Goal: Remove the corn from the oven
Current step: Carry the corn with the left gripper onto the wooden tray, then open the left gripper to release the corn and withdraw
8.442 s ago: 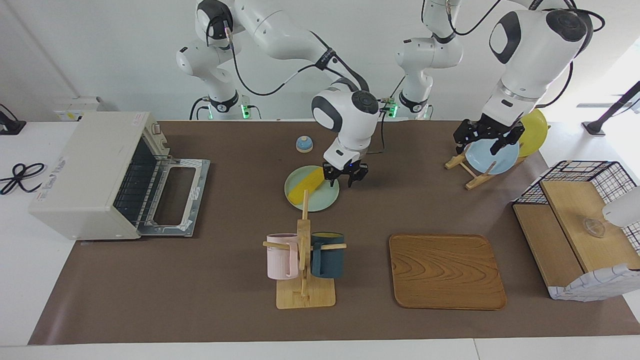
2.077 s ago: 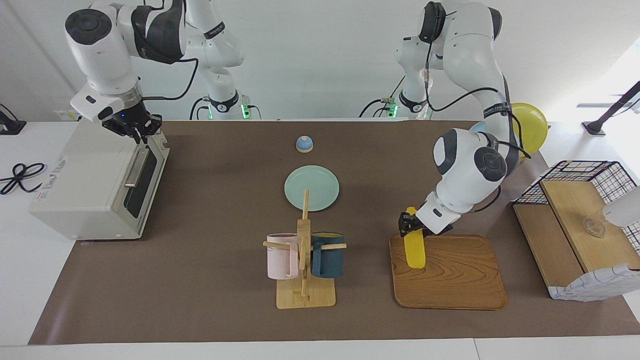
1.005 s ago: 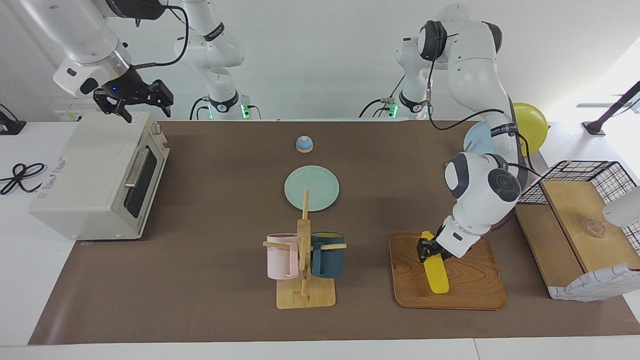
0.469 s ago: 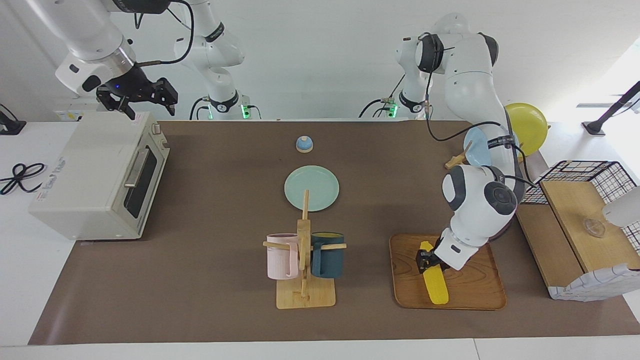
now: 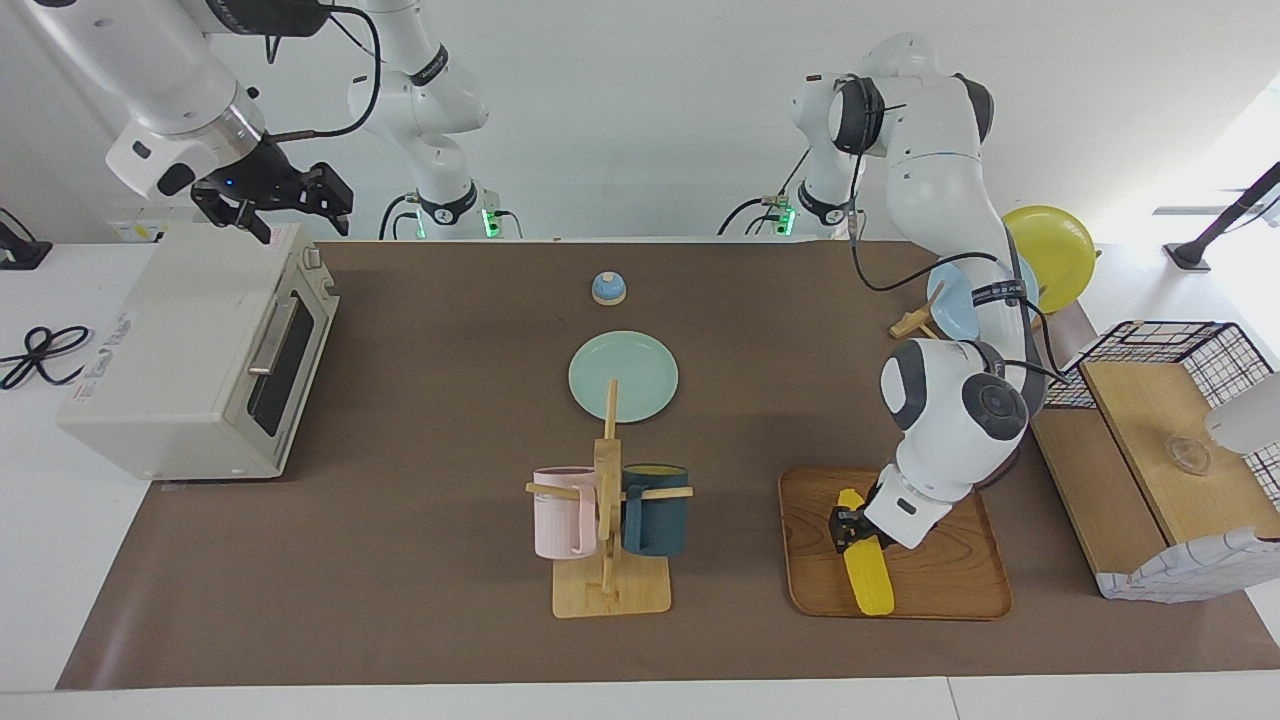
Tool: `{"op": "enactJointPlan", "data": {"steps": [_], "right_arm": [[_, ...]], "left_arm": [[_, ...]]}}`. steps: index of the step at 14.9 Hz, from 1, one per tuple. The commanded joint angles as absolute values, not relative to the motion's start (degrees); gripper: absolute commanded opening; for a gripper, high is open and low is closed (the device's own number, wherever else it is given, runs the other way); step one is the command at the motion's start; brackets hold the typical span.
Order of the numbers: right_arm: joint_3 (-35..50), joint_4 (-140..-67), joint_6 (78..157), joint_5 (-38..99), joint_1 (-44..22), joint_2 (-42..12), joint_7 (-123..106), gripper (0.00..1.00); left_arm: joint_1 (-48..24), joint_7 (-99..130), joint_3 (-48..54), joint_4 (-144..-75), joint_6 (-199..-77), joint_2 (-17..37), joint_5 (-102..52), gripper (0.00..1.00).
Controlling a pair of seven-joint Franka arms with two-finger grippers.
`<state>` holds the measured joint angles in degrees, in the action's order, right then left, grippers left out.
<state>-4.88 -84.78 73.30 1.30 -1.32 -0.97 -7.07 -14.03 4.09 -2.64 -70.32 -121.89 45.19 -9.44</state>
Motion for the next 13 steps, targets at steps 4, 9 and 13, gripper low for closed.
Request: {"op": "enactJointPlan", "data": {"steps": [4,9,13], "right_arm": [[-6.2,-83.1,73.1,2.8,-1.5,-1.9,-6.2,1.00],[-6.0,-82.8,73.2,3.4,-1.7,-2.2,-6.2,1.00],[-5.8,-88.7,78.4,2.6,-1.6,0.2,-5.0,1.00]], "left_arm": [[-14.9,5.2,-3.4,-69.7,-121.6,45.3,-7.4,1.00],[-14.2,5.4,-3.4,-69.8,-118.0,42.5,-7.6,1.00],[-14.6,7.5,-4.6,-70.2,-114.9,39.4,-7.1,1.00]]}}
